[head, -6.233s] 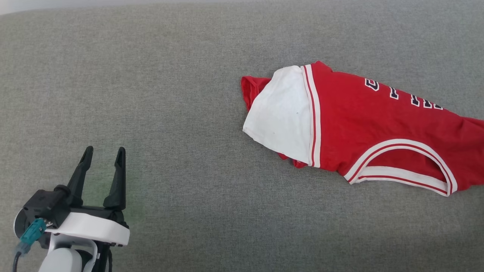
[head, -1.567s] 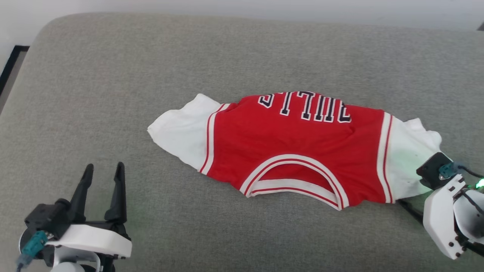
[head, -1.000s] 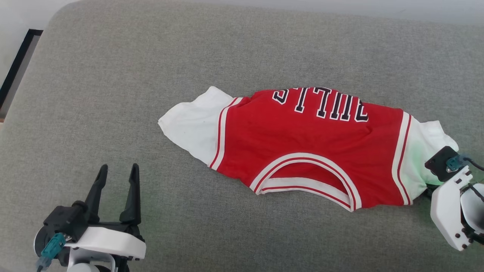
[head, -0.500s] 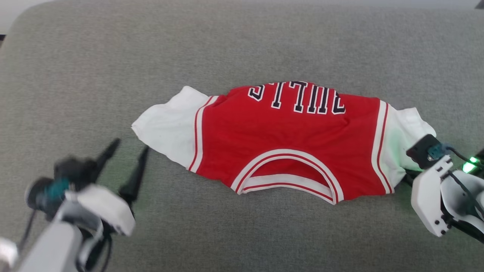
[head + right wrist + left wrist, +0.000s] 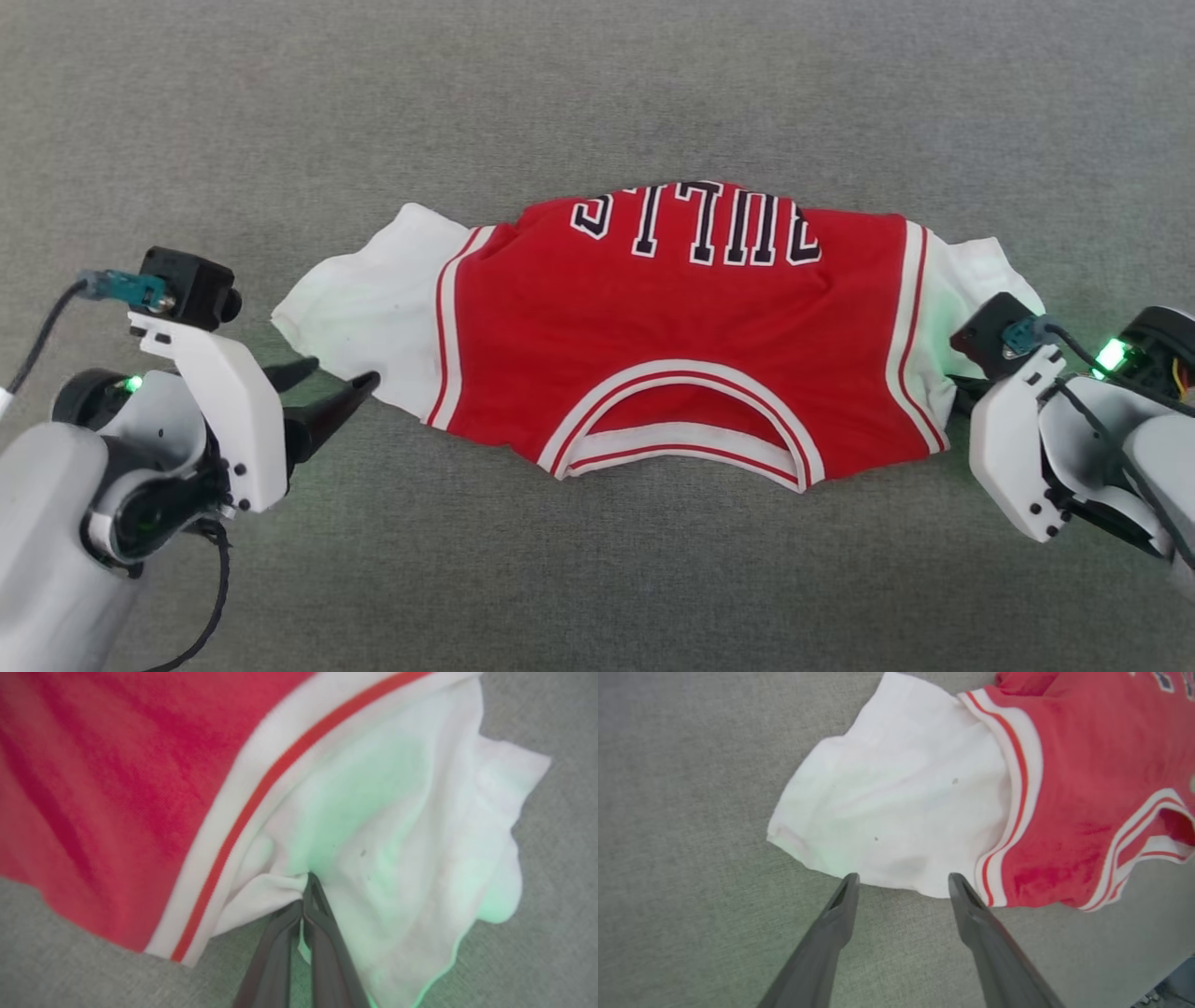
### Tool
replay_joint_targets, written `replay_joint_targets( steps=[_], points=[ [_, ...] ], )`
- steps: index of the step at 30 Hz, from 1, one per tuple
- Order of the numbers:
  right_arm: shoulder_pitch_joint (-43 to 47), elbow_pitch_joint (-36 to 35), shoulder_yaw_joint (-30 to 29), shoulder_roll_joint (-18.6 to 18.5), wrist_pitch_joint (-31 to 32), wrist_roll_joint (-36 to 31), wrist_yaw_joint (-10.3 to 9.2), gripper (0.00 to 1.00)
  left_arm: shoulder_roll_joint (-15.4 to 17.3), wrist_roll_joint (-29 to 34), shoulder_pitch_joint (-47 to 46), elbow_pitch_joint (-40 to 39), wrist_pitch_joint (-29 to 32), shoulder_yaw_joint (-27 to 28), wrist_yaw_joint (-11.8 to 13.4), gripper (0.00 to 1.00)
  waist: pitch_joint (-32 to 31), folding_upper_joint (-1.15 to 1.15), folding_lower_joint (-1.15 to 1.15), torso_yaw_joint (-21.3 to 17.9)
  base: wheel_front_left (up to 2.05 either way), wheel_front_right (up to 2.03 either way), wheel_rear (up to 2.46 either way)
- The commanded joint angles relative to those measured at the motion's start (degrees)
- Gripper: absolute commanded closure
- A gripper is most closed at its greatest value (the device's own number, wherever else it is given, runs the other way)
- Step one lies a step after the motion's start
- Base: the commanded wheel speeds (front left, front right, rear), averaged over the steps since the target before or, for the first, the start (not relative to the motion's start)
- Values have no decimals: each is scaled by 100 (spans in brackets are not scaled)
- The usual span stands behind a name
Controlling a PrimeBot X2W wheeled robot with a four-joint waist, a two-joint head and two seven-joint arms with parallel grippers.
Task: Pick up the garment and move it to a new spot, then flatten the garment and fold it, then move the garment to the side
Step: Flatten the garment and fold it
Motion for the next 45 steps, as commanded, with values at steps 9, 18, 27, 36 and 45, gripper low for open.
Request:
replay_joint_targets(
  steps=[9,18,27,36,45],
  points=[
    [-159,345,483,390,-103,94,-35,100,-67,-809,51,33,845,94,279,0,99,0,0,-206,0,0,0],
    [-366,477,718,497,-207,221,-35,100,-382,-671,-184,532,921,-185,254,0,143,0,0,-393,0,0,0],
    [-322,487,511,472,-709,251,-33,100,-385,-824,-89,910,504,-46,109,100,-64,0,0,-554,0,0,0],
    [171,189,-677,172,-1473,85,-33,100,-227,-965,324,454,-316,374,82,100,-444,0,0,-585,0,0,0],
    [813,-801,-2186,170,-1388,-44,-33,100,-336,-1063,526,-253,-1255,937,174,100,-506,0,0,-597,0,0,0]
  ],
)
